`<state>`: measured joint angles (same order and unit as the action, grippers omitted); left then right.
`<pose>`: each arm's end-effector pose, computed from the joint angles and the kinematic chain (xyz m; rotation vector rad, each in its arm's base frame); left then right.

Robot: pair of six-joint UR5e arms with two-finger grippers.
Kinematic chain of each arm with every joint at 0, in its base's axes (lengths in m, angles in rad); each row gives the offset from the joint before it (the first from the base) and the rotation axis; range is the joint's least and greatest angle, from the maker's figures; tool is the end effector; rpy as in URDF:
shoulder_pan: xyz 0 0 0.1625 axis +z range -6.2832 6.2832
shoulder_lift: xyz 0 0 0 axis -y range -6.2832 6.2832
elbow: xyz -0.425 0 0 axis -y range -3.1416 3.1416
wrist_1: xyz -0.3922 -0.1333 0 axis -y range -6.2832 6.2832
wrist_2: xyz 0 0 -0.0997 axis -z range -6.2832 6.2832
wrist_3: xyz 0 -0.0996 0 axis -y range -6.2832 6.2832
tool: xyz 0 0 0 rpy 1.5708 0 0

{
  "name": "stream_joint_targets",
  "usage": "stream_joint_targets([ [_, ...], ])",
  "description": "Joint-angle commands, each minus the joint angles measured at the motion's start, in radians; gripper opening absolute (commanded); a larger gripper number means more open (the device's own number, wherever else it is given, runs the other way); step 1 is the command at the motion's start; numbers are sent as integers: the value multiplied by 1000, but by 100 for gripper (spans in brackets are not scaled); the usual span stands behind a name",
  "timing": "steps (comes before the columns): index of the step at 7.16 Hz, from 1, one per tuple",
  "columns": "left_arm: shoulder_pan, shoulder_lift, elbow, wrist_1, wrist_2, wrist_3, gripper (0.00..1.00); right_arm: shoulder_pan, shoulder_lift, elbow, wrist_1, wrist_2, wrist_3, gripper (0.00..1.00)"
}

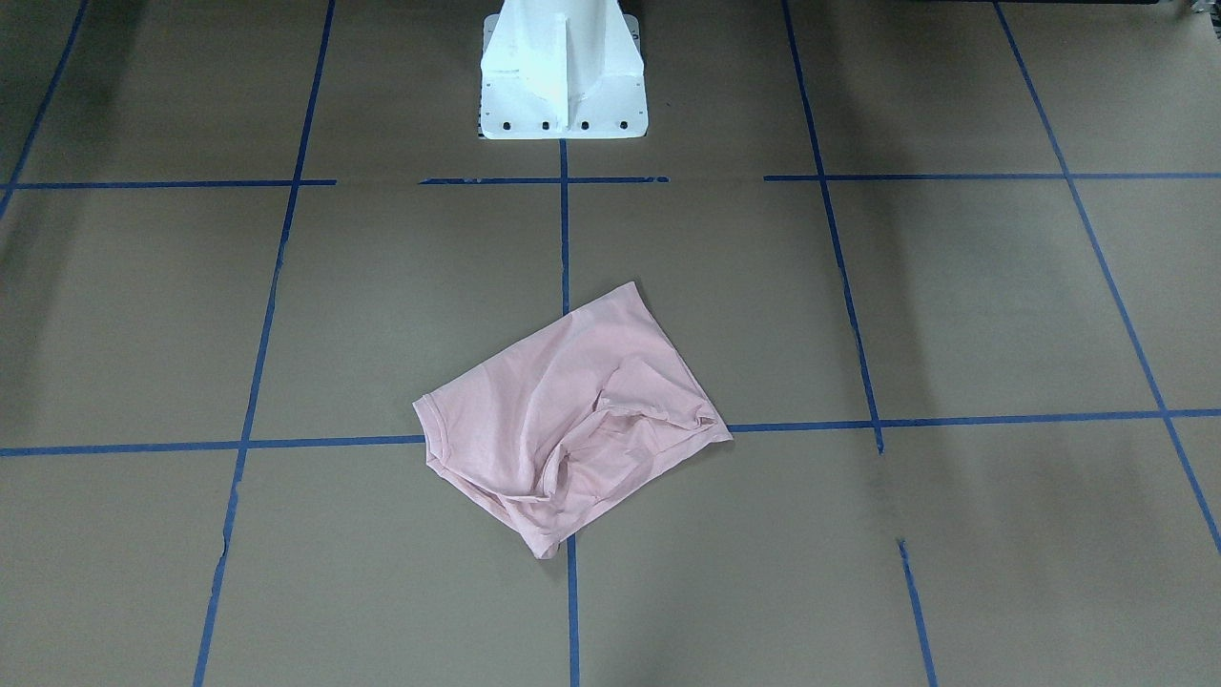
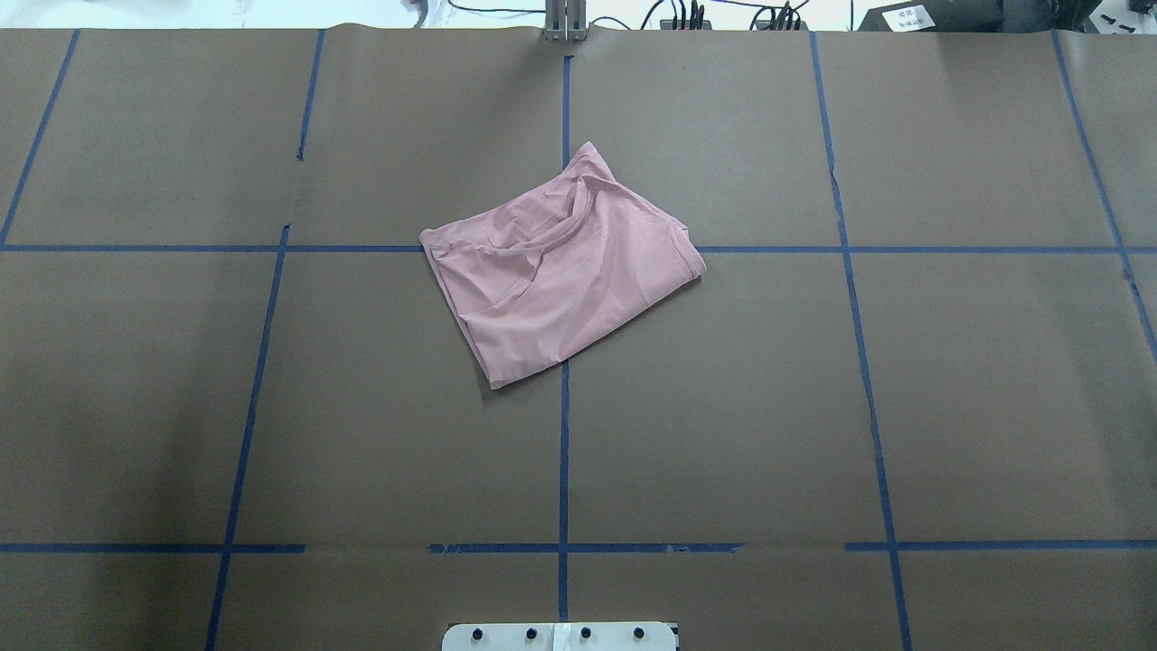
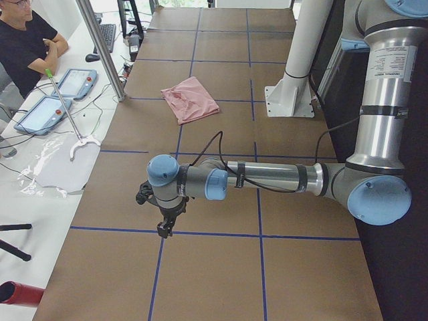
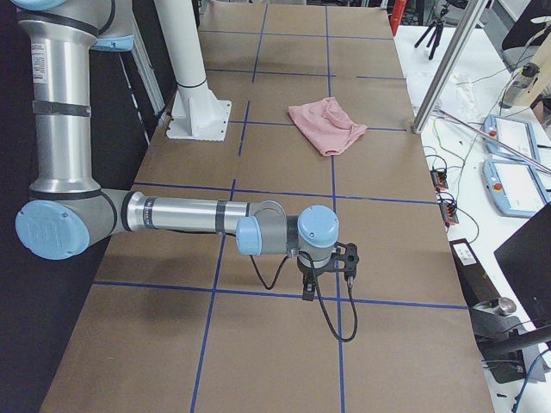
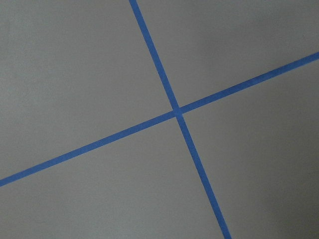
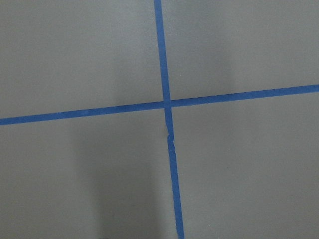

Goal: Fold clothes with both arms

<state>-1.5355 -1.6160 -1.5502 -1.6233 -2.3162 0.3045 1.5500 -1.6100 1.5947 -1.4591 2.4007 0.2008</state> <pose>-0.0475 -0.5183 0.6427 0.1738 0.7324 0.3524 0.0498 -0.4823 0.6505 -0.0014 -0.8348 0.1294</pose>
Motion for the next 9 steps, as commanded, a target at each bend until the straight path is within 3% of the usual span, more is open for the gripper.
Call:
stream_joint_targets([
  [1, 2, 1, 10, -10, -23, -122, 100, -14, -1, 1, 28, 1, 28, 100],
  [2, 0, 4, 1, -15, -25, -212, 100, -14, -2, 2, 28, 3, 28, 100],
  [9, 0, 4, -1, -15, -26, -217, 100, -14, -2, 4, 28, 11, 28, 100],
])
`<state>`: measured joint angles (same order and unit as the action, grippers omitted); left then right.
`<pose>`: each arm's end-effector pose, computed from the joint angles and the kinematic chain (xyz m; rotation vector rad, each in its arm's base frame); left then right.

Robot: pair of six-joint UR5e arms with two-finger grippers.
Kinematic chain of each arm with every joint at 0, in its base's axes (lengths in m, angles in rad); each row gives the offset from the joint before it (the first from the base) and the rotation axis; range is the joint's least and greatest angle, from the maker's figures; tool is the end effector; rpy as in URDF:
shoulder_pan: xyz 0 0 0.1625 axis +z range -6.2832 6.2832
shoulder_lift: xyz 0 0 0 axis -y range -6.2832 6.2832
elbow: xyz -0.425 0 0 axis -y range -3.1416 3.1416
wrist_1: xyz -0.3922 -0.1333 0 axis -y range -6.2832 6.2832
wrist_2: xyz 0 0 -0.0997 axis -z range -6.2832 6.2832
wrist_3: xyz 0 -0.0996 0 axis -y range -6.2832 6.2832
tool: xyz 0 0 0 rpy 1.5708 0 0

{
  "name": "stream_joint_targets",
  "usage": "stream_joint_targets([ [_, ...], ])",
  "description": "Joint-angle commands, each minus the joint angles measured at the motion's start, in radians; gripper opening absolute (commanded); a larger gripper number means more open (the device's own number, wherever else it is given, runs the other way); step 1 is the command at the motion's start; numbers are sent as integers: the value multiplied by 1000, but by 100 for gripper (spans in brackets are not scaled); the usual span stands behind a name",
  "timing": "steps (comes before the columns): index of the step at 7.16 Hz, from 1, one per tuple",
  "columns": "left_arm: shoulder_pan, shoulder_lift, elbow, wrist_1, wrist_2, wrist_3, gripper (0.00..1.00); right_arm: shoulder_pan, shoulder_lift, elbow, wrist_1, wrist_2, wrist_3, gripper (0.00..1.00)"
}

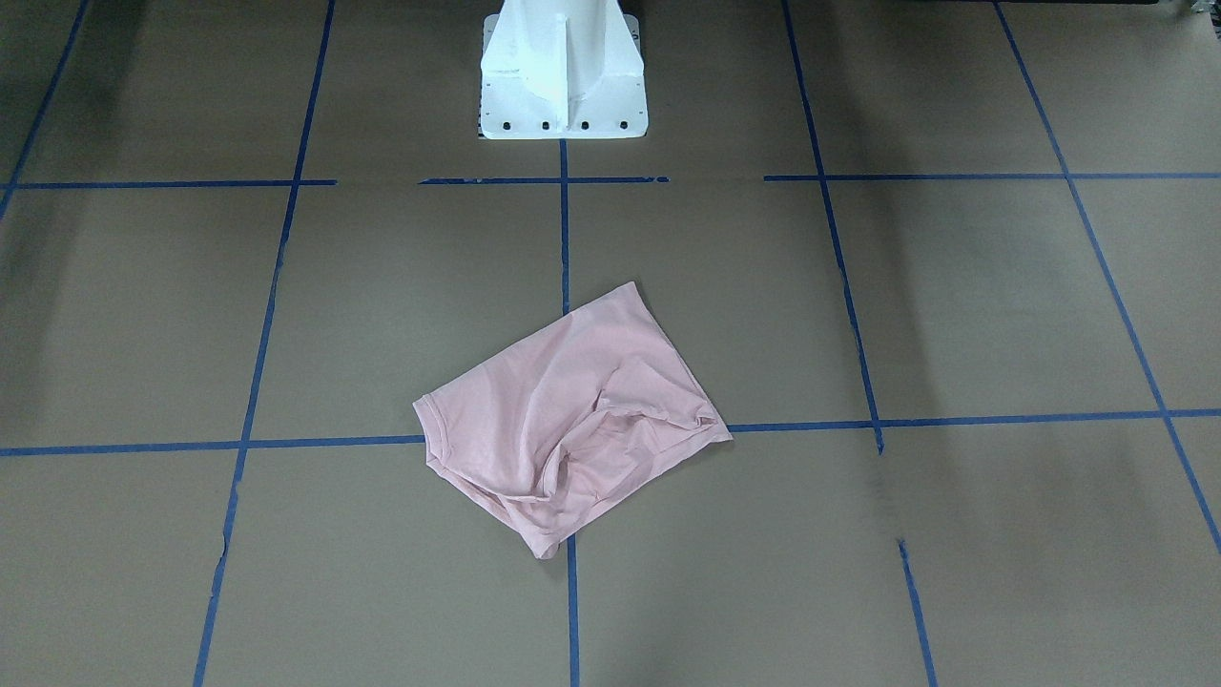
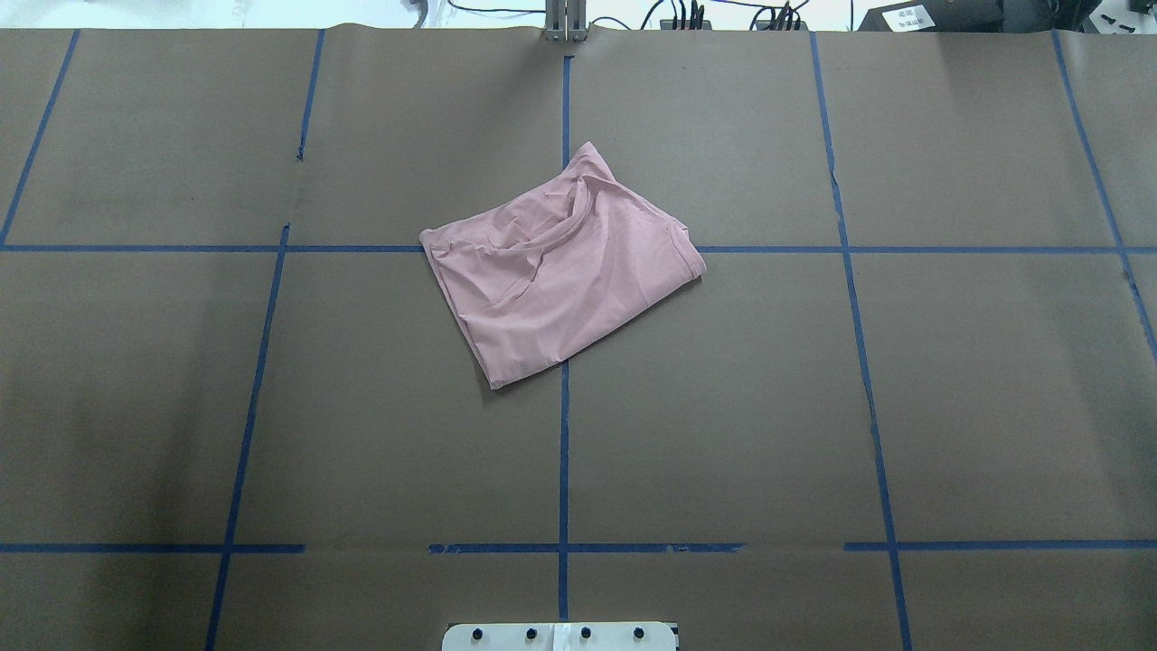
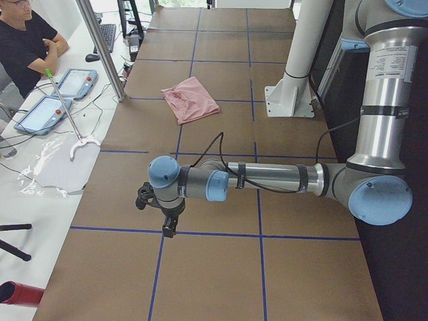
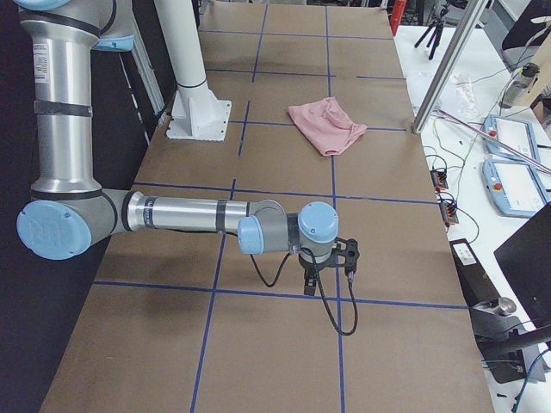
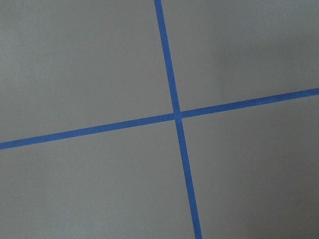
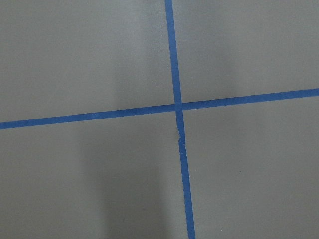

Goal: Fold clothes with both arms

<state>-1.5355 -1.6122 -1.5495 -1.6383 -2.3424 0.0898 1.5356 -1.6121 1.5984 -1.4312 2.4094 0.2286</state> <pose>-0.0456 -0.5172 0.6416 0.1043 0.7693 0.1526 0.0422 -0.4837 0.6460 0.0073 -0.8463 0.1289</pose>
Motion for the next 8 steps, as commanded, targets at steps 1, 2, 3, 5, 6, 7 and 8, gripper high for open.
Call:
stream_joint_targets([
  [1, 0, 0, -1, 5, -29, -7, 100, 0, 0, 0, 0, 4, 2, 100],
  [2, 0, 3, -4, 8, -82, -9, 100, 0, 0, 0, 0, 4, 2, 100],
  [3, 0, 3, -4, 8, -86, -9, 100, 0, 0, 0, 0, 4, 2, 100],
  [5, 0, 3, 0, 3, -86, -7, 100, 1, -2, 2, 0, 4, 2, 100],
  [6, 0, 3, 2, 3, -83, -7, 100, 1, -2, 2, 0, 4, 2, 100],
  [7, 0, 3, 6, 3, -78, -10, 100, 0, -2, 2, 0, 4, 2, 100],
  [8, 0, 3, 8, 3, -77, -12, 100, 1, -5, 2, 0, 2, 2, 100],
])
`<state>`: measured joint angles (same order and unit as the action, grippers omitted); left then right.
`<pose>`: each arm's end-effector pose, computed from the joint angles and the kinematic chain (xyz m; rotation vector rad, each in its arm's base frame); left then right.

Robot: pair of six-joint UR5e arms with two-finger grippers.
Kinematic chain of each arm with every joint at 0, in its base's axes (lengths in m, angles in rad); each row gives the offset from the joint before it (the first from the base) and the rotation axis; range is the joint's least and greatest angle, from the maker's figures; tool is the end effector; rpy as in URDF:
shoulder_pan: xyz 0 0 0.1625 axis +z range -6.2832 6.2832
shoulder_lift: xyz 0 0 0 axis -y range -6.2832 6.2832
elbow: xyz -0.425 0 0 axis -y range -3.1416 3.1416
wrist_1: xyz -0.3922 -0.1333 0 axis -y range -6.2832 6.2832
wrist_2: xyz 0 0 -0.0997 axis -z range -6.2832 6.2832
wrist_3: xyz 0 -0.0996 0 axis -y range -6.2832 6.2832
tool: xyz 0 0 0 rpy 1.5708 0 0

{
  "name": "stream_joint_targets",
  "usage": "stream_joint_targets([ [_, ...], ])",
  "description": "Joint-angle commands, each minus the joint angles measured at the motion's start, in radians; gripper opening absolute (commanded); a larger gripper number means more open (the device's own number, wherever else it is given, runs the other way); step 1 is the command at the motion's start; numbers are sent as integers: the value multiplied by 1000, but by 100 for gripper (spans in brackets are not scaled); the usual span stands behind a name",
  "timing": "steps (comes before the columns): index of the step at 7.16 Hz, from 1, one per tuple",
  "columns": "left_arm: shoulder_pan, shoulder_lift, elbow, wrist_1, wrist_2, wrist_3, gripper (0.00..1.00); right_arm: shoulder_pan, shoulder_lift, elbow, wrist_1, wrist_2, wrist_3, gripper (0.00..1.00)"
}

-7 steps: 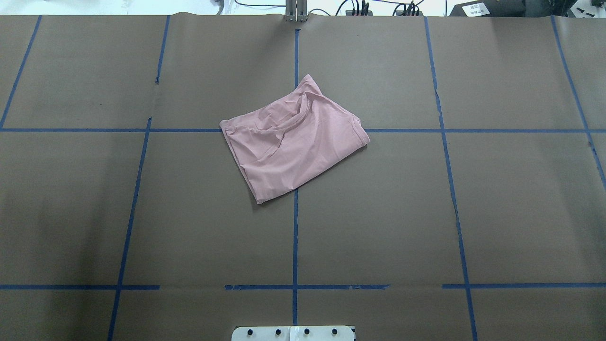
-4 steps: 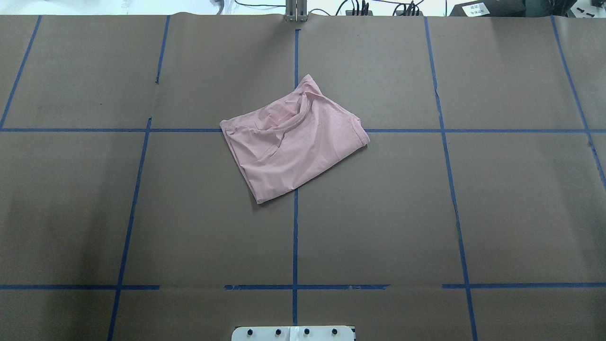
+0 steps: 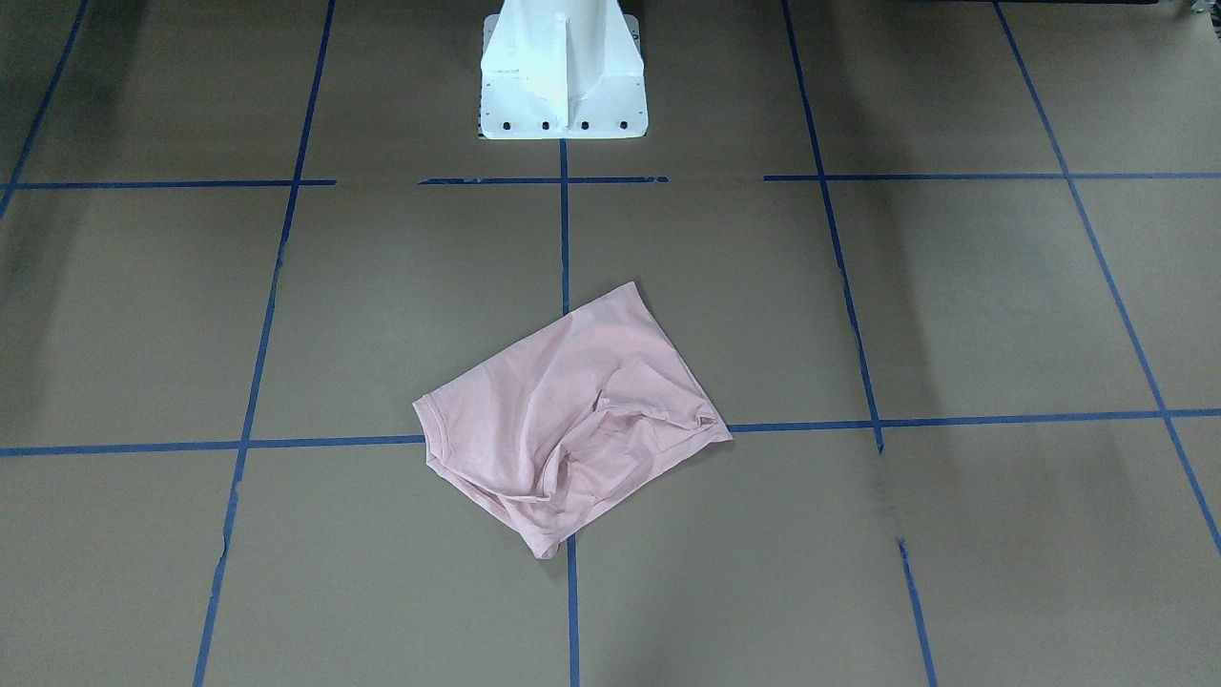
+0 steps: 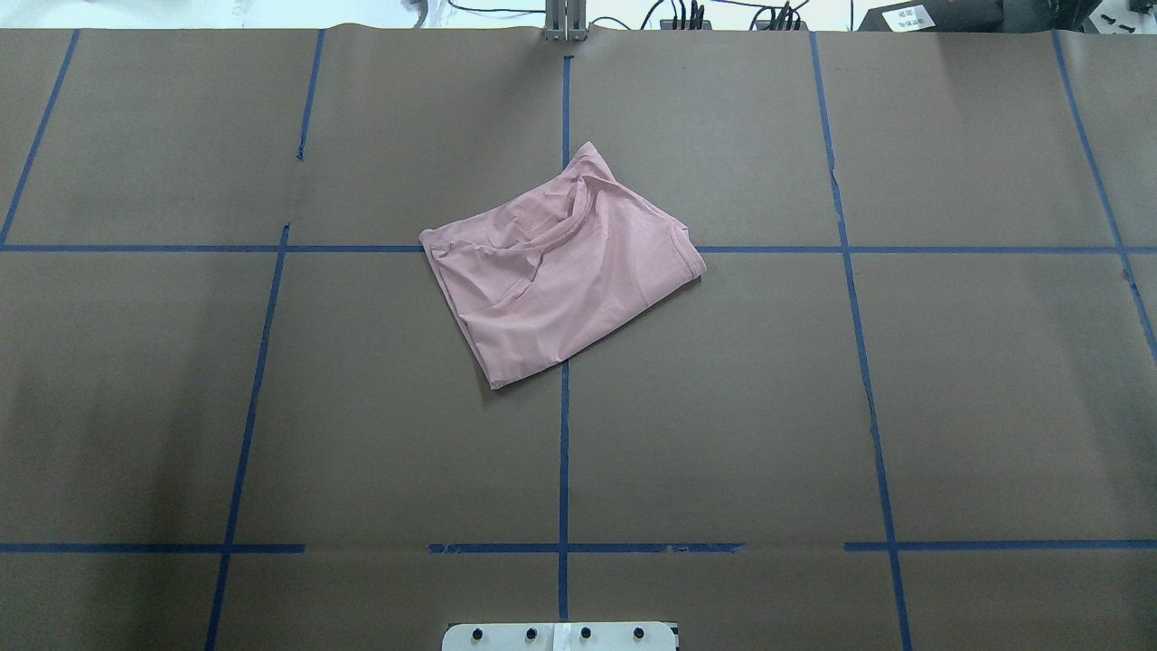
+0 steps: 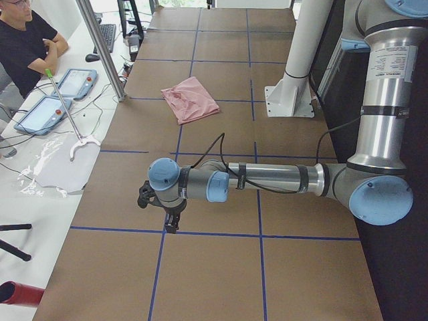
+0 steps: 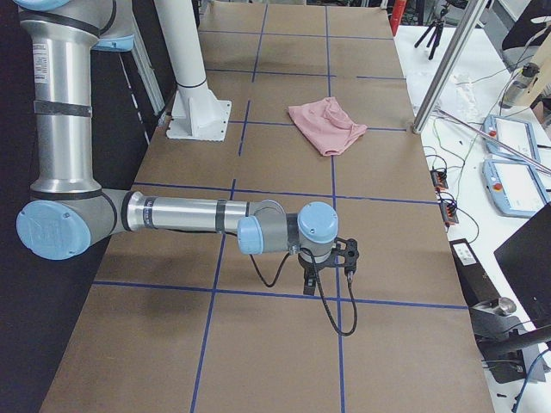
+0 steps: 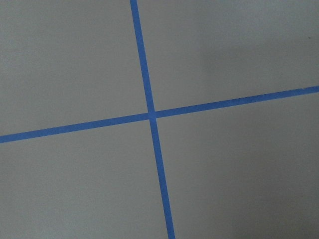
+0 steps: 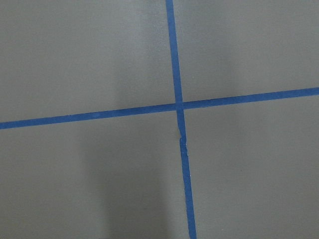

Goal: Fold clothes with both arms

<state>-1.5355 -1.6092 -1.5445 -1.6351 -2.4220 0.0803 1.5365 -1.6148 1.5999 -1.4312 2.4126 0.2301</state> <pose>-0.0403 -0.5147 0.6403 0.0909 0.8497 0.1410 0.0425 -0.4824 0.6464 0.0054 -0.8494 0.1314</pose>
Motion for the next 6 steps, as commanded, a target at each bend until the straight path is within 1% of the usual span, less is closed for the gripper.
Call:
stream_joint_targets([
  [1, 0, 2, 0, 0, 4, -1, 100, 1, -7, 0, 0, -3, 0, 100],
  [5, -17, -3, 0, -9, 9, 1, 100, 1, -7, 0, 0, -12, 0, 100],
  [6, -26, -5, -2, -21, 39, 1, 100, 1, -7, 2, 0, -12, 0, 100],
])
